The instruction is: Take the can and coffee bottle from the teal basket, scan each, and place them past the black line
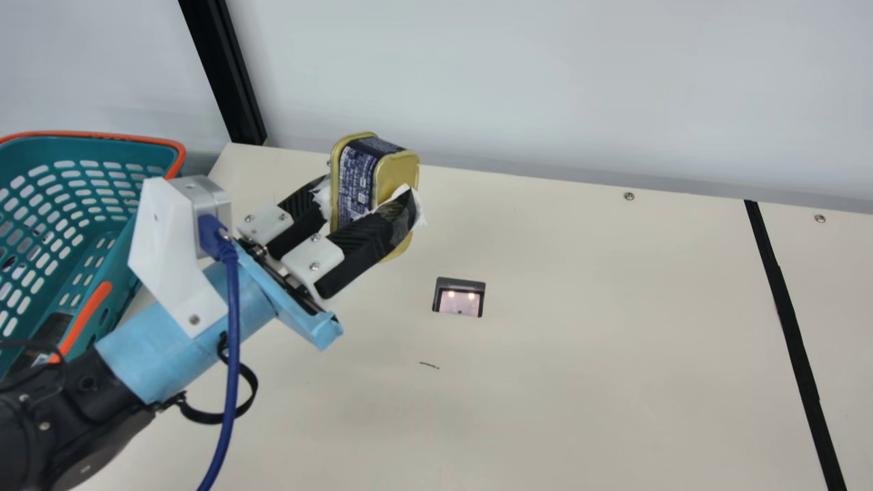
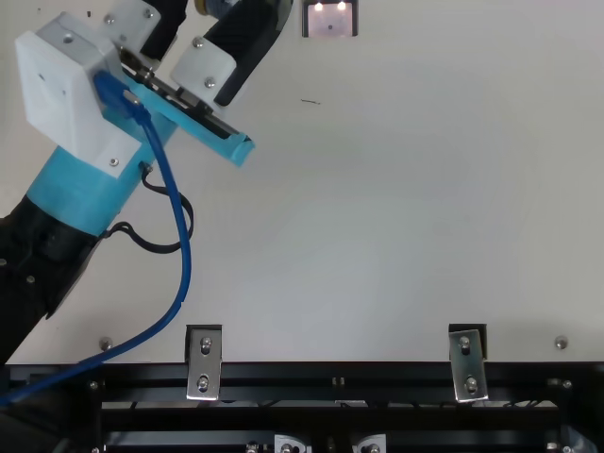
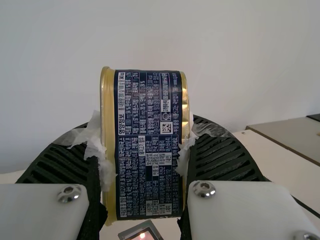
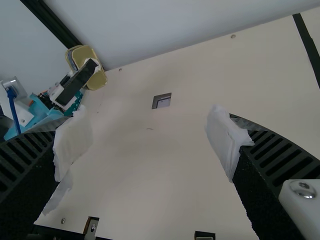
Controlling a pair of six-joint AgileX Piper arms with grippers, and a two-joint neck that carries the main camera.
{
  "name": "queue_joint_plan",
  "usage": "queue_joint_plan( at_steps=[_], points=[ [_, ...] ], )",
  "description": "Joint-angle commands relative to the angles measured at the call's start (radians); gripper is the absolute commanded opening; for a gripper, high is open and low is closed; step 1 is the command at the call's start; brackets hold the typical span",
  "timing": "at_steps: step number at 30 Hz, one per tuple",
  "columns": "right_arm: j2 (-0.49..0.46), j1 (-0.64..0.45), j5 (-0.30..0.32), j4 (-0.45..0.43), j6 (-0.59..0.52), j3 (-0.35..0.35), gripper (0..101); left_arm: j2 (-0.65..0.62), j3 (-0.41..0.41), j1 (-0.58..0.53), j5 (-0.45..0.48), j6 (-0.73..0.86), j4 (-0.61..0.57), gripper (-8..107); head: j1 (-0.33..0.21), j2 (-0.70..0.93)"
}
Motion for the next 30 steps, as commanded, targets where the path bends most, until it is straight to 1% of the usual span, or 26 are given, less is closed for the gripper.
queue_joint_plan(
  at_steps=[1, 9, 17, 21, 30],
  points=[
    [0.0, 0.0, 0.0, 0.0, 0.0, 0.0, 101, 0.042, -0.004, -0.012, -0.014, 0.044, -0.02, 10, -0.002, -0.007],
    [0.0, 0.0, 0.0, 0.0, 0.0, 0.0, 101, 0.22, -0.026, -0.055, -0.136, 0.129, -0.103, 10, -0.002, -0.007],
    [0.0, 0.0, 0.0, 0.0, 0.0, 0.0, 101, 0.36, -0.072, -0.064, -0.243, 0.101, -0.105, 10, -0.002, -0.007],
    [0.0, 0.0, 0.0, 0.0, 0.0, 0.0, 101, 0.411, -0.106, -0.067, -0.267, 0.088, -0.102, 10, -0.002, -0.007],
    [0.0, 0.0, 0.0, 0.0, 0.0, 0.0, 101, 0.506, -0.21, -0.095, -0.261, 0.097, -0.123, 10, -0.002, -0.007]
  ],
)
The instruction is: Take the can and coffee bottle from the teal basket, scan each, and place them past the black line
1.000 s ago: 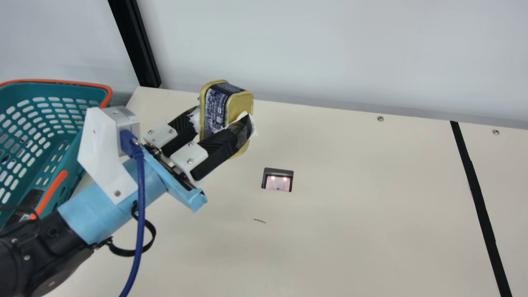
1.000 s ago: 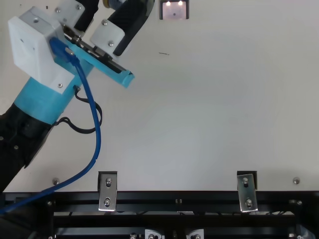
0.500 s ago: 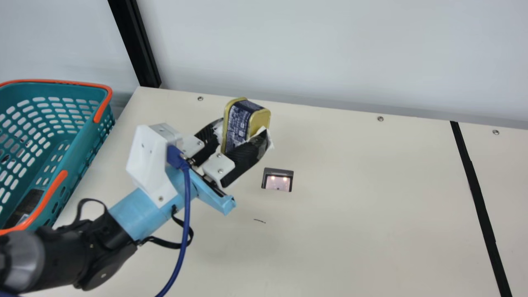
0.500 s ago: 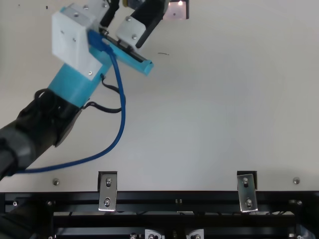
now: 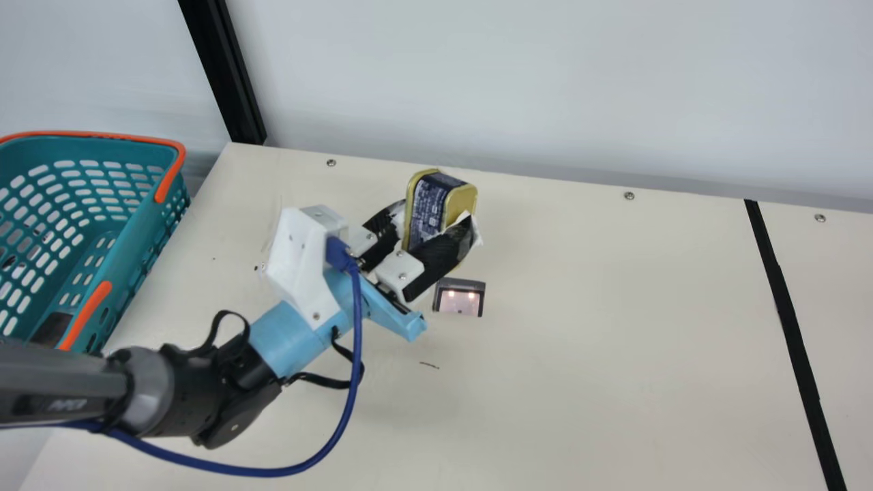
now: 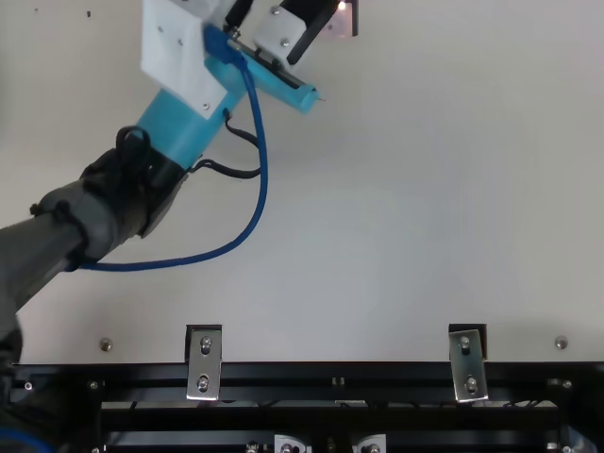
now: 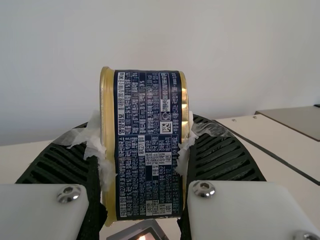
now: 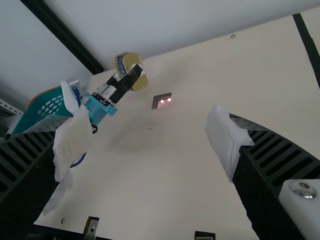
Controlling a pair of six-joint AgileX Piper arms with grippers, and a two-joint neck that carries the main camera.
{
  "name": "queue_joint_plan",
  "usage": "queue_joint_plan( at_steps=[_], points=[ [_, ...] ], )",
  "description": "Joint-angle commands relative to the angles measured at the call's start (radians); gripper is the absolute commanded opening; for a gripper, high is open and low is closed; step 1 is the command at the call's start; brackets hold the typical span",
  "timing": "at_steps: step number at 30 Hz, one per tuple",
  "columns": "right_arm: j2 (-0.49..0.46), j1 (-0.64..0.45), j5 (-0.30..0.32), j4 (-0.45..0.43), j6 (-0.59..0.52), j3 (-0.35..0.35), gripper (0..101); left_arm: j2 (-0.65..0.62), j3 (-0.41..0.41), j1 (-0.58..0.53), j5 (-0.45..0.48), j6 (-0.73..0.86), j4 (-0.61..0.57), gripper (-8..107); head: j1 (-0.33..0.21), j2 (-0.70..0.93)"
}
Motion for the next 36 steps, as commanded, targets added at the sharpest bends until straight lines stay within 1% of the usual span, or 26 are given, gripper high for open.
queue_joint_plan(
  at_steps=[1, 11, 15, 18, 21, 24, 28, 29, 30, 32, 36],
  points=[
    [0.0, 0.0, 0.0, 0.0, 0.0, 0.0, 101, 0.019, -0.028, -0.008, 0.008, 0.003, -0.009, 10, -0.002, -0.007],
    [0.0, 0.0, 0.0, 0.0, 0.0, 0.0, 101, 0.105, -0.164, -0.04, 0.066, 0.034, -0.043, 10, -0.002, -0.007],
    [0.0, 0.0, 0.0, 0.0, 0.0, 0.0, 101, 0.105, -0.195, -0.044, 0.1, 0.055, -0.05, 10, -0.002, -0.007],
    [0.0, 0.0, 0.0, 0.0, 0.0, 0.0, 101, 0.062, -0.193, -0.04, 0.134, 0.075, -0.035, 10, -0.002, -0.007],
    [0.0, 0.0, 0.0, 0.0, 0.0, 0.0, 101, -0.015, -0.18, -0.021, 0.187, 0.087, 0.006, 10, -0.002, -0.007],
    [0.0, 0.0, 0.0, 0.0, 0.0, 0.0, 101, -0.103, -0.171, 0.007, 0.269, 0.082, 0.066, 10, -0.002, -0.007],
    [0.0, 0.0, 0.0, 0.0, 0.0, 0.0, 101, -0.213, -0.165, 0.052, 0.389, 0.047, 0.175, 10, -0.002, -0.007],
    [0.0, 0.0, 0.0, 0.0, 0.0, 0.0, 101, -0.239, -0.164, 0.066, 0.394, 0.065, 0.199, 10, -0.002, -0.007],
    [0.0, 0.0, 0.0, 0.0, 0.0, 0.0, 101, -0.174, -0.166, 0.048, 0.349, 0.046, 0.141, 10, -0.002, -0.007],
    [0.0, 0.0, 0.0, 0.0, 0.0, 0.0, 101, -0.218, -0.165, 0.065, 0.383, 0.046, 0.181, 10, -0.002, -0.007],
    [0.0, 0.0, 0.0, 0.0, 0.0, 0.0, 101, -0.24, -0.165, 0.066, 0.39, 0.046, 0.2, 10, -0.002, -0.007]
  ],
)
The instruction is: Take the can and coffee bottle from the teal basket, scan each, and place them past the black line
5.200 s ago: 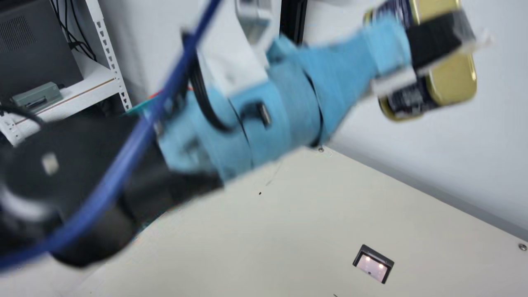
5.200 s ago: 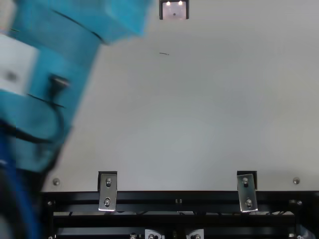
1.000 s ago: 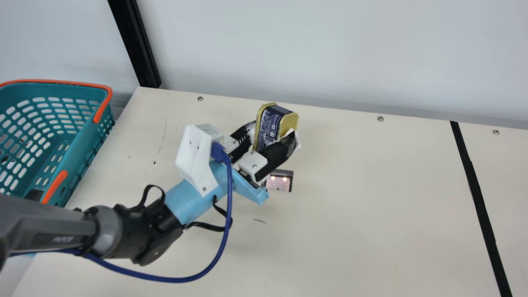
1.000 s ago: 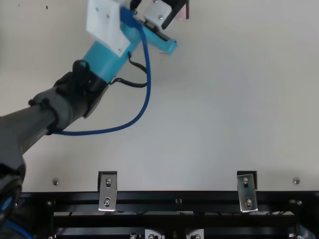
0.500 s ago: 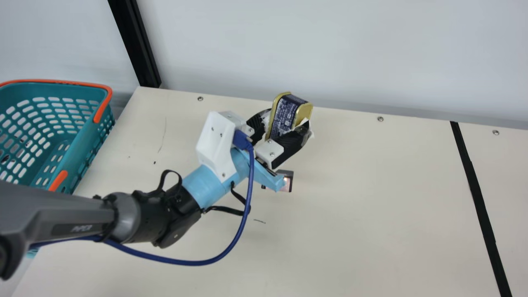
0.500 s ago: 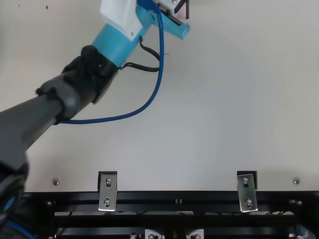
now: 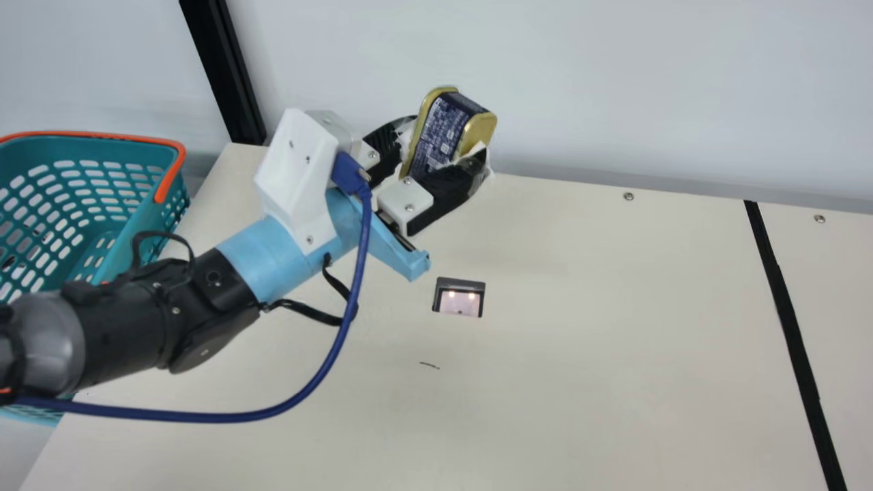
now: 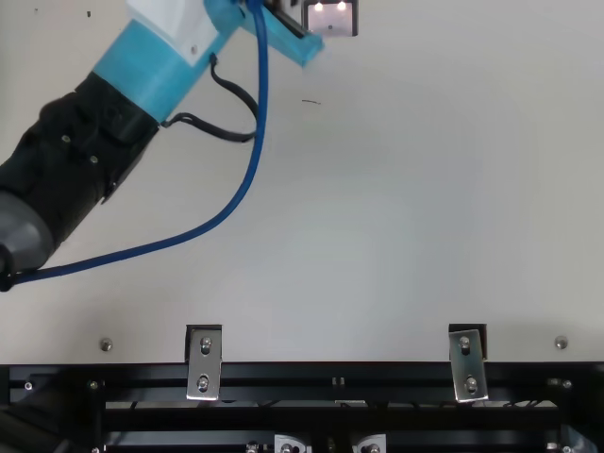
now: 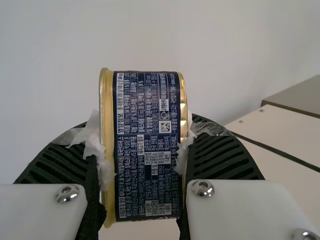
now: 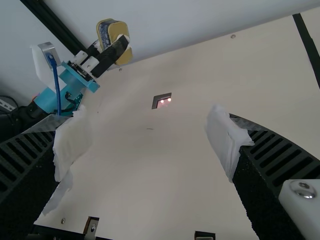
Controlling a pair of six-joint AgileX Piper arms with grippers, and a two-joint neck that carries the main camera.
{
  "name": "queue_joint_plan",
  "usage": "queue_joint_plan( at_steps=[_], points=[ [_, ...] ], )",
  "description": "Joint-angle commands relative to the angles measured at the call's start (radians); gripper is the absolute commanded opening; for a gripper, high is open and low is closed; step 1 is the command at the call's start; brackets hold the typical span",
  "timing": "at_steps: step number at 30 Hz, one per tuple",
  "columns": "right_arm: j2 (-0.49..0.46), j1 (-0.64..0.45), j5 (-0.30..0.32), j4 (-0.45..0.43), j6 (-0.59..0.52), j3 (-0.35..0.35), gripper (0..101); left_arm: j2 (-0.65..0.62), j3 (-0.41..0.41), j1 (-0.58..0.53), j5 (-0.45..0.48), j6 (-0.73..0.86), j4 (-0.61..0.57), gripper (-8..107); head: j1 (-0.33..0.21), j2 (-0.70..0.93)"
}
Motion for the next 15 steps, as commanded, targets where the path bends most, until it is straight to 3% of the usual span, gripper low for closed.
queue_joint_plan(
  at_steps=[1, 10, 15],
  points=[
    [0.0, 0.0, 0.0, 0.0, 0.0, 0.0, 101, 0.0, 0.0, 0.0, 0.0, 0.0, 0.0, 10, -0.002, -0.007],
    [0.0, 0.0, 0.0, 0.0, 0.0, 0.0, 101, 0.004, -0.003, -0.003, 0.004, -0.003, -0.002, 10, -0.002, -0.007],
    [0.0, 0.0, 0.0, 0.0, 0.0, 0.0, 101, 0.009, -0.055, -0.019, 0.113, -0.044, 0.019, 10, -0.002, -0.007]
  ],
)
